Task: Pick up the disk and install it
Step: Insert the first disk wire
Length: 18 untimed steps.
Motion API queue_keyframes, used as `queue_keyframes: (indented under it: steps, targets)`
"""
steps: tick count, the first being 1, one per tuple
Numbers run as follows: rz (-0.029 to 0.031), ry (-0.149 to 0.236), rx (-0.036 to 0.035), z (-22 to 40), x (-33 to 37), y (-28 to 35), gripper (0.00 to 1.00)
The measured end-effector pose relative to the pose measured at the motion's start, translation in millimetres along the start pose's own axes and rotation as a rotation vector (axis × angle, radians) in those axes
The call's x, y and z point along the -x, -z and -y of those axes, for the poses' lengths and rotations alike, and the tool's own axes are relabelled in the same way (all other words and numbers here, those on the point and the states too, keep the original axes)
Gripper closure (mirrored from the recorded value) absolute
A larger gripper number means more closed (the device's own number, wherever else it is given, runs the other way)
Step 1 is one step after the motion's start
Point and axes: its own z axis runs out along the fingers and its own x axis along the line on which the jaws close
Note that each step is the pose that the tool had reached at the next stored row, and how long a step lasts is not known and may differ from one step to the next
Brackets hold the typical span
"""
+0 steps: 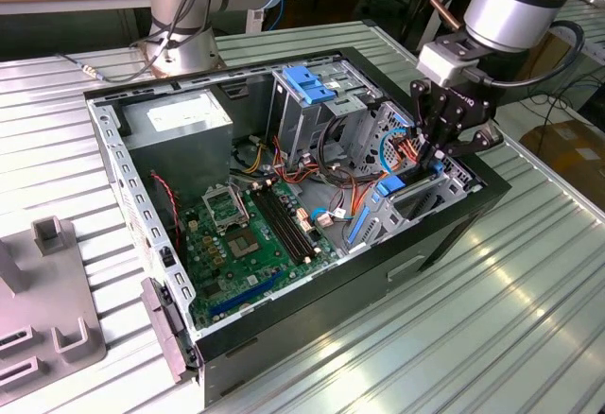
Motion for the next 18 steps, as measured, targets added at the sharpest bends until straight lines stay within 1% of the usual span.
queue_keyframes:
  steps: [4, 7, 11, 14, 18]
  targets:
    - [0.0001, 0.000, 0.0000, 0.0, 0.0, -0.9, 0.84]
    - [0.0002, 0.000, 0.0000, 0.0, 0.1, 2.2, 0.84]
    - [0.0000, 0.000, 0.0000, 0.1, 1.2, 2.3, 0.84]
    - [0.0000, 0.000, 0.0000, 0.1, 1.6, 1.9, 0.84]
    - [0.0001, 0.000, 0.0000, 0.0, 1.7, -1.1, 0.84]
